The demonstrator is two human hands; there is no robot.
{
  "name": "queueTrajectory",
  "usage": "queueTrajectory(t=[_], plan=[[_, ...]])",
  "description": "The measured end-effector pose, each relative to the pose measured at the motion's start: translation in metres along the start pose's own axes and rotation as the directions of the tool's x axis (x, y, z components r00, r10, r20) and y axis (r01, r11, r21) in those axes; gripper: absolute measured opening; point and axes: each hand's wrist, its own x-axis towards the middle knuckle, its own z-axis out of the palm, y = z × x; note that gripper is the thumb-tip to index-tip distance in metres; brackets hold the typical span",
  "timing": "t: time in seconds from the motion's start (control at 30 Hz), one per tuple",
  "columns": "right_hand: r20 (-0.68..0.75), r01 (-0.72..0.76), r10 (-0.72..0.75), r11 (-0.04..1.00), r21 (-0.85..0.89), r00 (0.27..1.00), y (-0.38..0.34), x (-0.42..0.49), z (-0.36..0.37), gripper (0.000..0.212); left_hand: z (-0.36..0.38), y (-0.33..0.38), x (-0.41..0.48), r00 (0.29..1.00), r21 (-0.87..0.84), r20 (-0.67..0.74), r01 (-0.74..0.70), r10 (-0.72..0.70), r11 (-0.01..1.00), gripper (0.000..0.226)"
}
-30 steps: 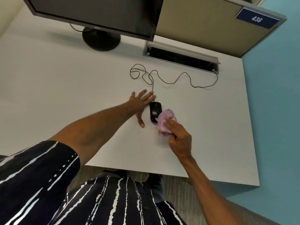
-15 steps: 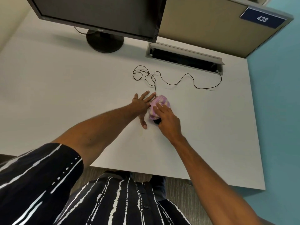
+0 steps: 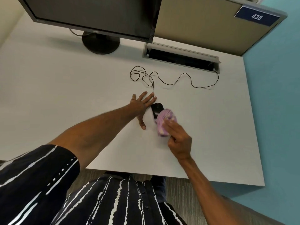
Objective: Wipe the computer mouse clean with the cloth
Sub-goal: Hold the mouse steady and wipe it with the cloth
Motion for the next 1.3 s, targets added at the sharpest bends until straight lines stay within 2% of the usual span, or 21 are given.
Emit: queueTrajectory(t=[0.1, 0.17, 0.27, 0.37, 0.47, 0.67, 0.87, 1.03, 1.1, 1.2, 1.3], plan=[[-0.146, -0.121, 0.125, 0.992, 0.038, 0.981, 0.005, 0.036, -0.010, 0.071, 0.000, -0.001, 0.000, 1.000, -0.002, 0.004, -0.003, 0.003, 1.000, 0.176], [-0.142, -0.188, 0.191, 0.981, 0.038, 0.971, 0.006, 0.062, -0.012, 0.070, 0.000, -0.001, 0.001, 1.000, -0.001, 0.005, -0.003, 0.003, 1.000, 0.176], [0.084, -0.247, 0.250, 0.968, -0.041, 0.965, 0.002, 0.100, -0.005, 0.065, 0.000, -0.001, 0.000, 1.000, -0.005, 0.008, 0.004, -0.004, 1.000, 0.176], [0.342, -0.275, 0.310, 0.950, -0.149, 0.887, -0.005, 0.121, 0.012, 0.068, 0.000, 0.000, 0.000, 1.000, -0.004, 0.016, 0.008, -0.008, 1.000, 0.174], [0.453, -0.299, 0.349, 0.937, -0.180, 0.820, -0.005, 0.115, 0.026, 0.073, -0.001, 0.001, 0.001, 0.999, 0.026, 0.034, 0.027, -0.027, 0.999, 0.171], [0.354, -0.111, 0.213, 0.952, -0.287, 0.911, -0.010, 0.058, 0.030, 0.086, -0.002, 0.004, 0.002, 0.999, 0.034, 0.031, 0.040, -0.041, 0.999, 0.175], [0.369, -0.035, 0.138, 0.962, -0.272, 0.919, -0.016, 0.004, 0.025, 0.081, -0.001, 0.004, 0.001, 0.999, 0.041, 0.018, 0.038, -0.038, 0.998, 0.175], [0.389, 0.074, -0.012, 0.987, -0.145, 0.921, -0.010, -0.022, 0.011, 0.073, -0.001, 0.002, -0.001, 1.000, 0.036, 0.012, 0.026, -0.026, 0.999, 0.175], [0.345, 0.082, -0.047, 0.993, -0.087, 0.938, -0.007, -0.023, 0.003, 0.068, -0.001, 0.002, -0.001, 1.000, 0.037, 0.006, 0.022, -0.022, 0.999, 0.175], [0.249, 0.028, -0.018, 0.999, -0.034, 0.968, -0.010, -0.007, -0.006, 0.071, 0.000, 0.001, -0.002, 1.000, 0.025, -0.010, 0.019, -0.019, 1.000, 0.176], [0.153, -0.053, 0.066, 0.995, -0.090, 0.986, -0.013, 0.033, -0.005, 0.074, -0.001, 0.001, -0.003, 1.000, 0.018, -0.006, 0.023, -0.023, 1.000, 0.176]])
